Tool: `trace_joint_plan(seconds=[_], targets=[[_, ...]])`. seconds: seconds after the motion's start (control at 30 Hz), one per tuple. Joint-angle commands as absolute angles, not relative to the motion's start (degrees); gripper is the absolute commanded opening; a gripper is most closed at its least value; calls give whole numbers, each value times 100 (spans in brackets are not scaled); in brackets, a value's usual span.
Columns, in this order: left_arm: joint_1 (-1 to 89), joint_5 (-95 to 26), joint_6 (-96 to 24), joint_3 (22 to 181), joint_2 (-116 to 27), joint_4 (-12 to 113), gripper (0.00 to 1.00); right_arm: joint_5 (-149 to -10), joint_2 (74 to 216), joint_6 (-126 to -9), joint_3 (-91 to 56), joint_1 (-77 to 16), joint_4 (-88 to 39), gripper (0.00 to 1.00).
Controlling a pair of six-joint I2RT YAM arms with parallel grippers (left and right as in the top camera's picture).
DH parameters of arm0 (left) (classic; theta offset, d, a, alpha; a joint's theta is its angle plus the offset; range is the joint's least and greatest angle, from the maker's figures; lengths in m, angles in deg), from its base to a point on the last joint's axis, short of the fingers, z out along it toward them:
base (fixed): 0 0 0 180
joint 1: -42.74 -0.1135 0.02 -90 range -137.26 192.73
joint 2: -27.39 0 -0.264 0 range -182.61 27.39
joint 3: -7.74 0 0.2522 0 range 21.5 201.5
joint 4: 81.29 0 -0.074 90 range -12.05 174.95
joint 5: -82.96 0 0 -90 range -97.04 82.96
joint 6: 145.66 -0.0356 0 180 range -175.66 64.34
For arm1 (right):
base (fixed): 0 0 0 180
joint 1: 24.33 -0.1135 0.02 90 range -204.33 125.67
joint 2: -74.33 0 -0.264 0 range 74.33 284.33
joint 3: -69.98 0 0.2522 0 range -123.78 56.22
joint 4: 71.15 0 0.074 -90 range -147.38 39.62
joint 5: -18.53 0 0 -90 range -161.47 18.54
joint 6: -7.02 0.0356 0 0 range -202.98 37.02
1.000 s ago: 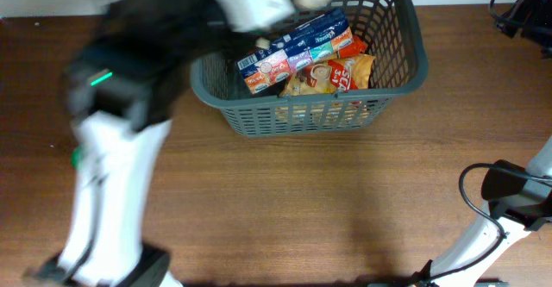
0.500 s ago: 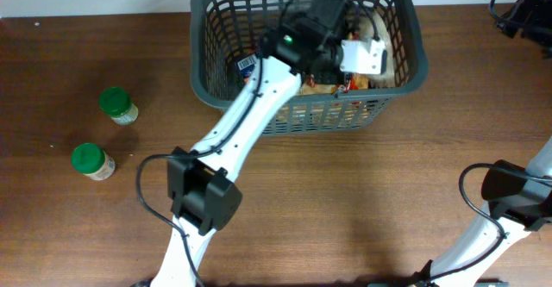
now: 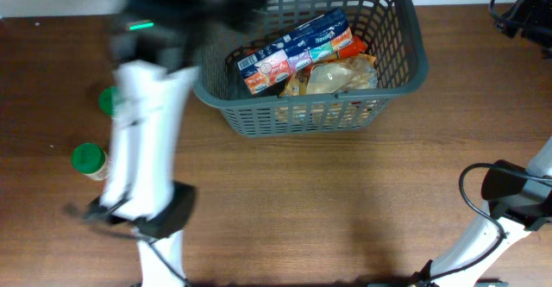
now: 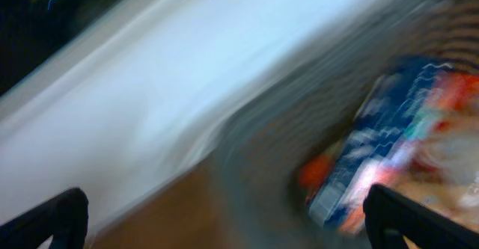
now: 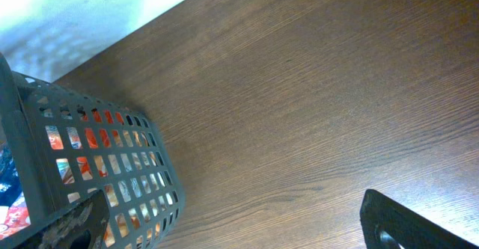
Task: Pack container
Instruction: 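Drop the white paper bag into the basket and withdraw, then grasp the upper green-lidded jar with the left gripper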
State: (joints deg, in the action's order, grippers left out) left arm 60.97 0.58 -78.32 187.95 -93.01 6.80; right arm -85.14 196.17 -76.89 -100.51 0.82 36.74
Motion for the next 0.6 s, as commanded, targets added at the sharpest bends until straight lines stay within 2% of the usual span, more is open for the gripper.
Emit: trace_joint_plan(seconds=[0.0,0.1,0.2,0.33,0.57], targets=[[4734,250,-6122,18924,-8971,-13,99,-8603,19655,-7652,-10053,119,3670,99],[3582,-436,-5672,18518,-9186,-651,100,-8605,19655,-7652,-10053,119,3670,99],[2780,-790,-5515,17735,-9649,-748,100,-8605,19655,-7652,-10053,119,3670,99],[2386,-1050,-5517,16854,-10248,-431,97,-8605,19655,-7652,-10053,119,3670,99],[2307,-1050,-5521,16295,-11225,-94,96,-8603,19655,-7652,-10053,119,3670,99]])
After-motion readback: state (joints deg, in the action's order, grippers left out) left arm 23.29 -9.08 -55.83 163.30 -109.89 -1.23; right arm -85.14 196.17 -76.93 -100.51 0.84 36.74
